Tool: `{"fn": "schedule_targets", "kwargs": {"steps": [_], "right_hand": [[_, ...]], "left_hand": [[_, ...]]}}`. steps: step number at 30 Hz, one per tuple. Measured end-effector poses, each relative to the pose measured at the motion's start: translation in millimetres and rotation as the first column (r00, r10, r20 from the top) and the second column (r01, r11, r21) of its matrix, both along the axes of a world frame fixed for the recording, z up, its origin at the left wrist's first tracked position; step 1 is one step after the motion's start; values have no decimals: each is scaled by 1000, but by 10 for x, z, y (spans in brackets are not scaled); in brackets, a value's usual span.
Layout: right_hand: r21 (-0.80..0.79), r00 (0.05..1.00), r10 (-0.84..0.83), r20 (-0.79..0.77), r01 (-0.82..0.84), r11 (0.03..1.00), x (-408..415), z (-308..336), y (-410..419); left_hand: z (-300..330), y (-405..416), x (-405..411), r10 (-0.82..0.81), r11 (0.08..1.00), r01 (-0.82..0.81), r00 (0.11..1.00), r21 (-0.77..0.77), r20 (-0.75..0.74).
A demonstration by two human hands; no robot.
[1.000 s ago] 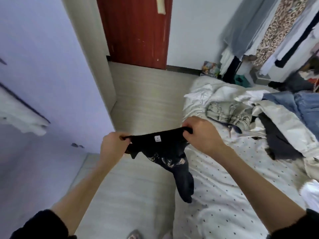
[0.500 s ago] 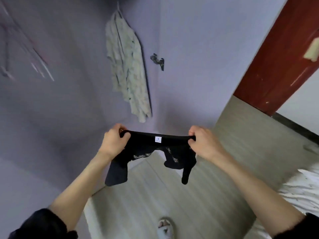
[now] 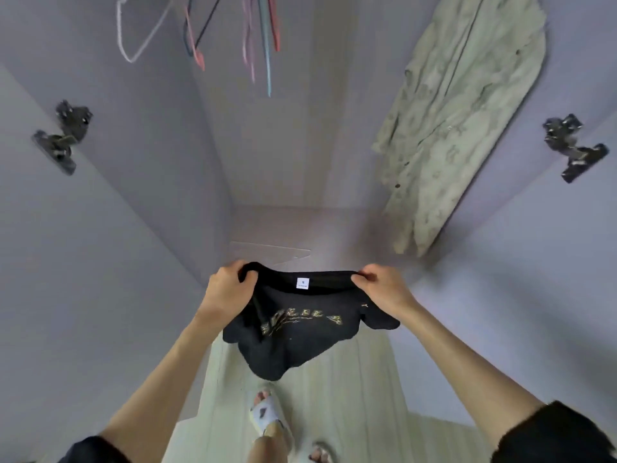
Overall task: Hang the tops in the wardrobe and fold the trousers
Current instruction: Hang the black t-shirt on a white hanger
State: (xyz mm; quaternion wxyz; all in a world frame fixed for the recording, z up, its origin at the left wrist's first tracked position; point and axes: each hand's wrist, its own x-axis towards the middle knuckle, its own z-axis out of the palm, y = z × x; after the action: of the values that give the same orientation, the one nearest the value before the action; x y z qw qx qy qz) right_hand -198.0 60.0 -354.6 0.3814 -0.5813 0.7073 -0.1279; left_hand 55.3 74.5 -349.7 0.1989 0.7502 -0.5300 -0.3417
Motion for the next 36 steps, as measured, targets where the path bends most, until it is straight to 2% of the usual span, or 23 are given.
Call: {"fn": "schedule_targets", "kwargs": {"steps": [3,7,14,18,21,22,23,25,28,30,33,36], "right_hand": [[34,997,80,-15,-79,996,247,-500,-451],[110,980,181,-77,-172,979,522,-1221,-956],[165,936,336,-108,-316,934,971,-3016,-1946],[102,945,327,-4,-325,940,1224,-4240,-2563],[144,965,165,203,-196,970,1398,-5016,-2948],[157,960,157,233,-196,968,1466,-5322,-3062],[144,960,207,191,-236,961,1525,-5580,-3157],[81,904,428,-13,-425,901,1631,-6081,-3349],[67,669,670,-322,-690,721,1839,-6698,-3529],[60,544,702,-459,-770,636,1960,-6885,-3544],[65,458,709,-536,-815,576,2056,-6991,-3566],[174,491,748,-447,-772,611,2102,-6924,-3547]], "left_hand": [[-396,-190,202,39,999,-39,999,4,-34],[-980,-479,413,42,999,-42,999,13,12],[-2653,-1236,753,67,997,-68,997,29,34],[-3765,-1671,944,188,982,-185,979,-41,82],[-4381,-1962,1055,255,960,-245,965,-135,62],[-4597,-2045,1106,276,950,-263,959,-168,60],[-4746,-2110,1156,286,944,-269,956,-192,63],[-5011,-2203,1245,286,937,-259,954,-236,87],[-5382,-2296,1354,302,927,-255,942,-274,146],[-5504,-2345,1415,308,922,-253,937,-293,162],[-5532,-2356,1482,322,912,-265,935,-314,146],[-5415,-2301,1494,306,925,-268,945,-271,113]]}}
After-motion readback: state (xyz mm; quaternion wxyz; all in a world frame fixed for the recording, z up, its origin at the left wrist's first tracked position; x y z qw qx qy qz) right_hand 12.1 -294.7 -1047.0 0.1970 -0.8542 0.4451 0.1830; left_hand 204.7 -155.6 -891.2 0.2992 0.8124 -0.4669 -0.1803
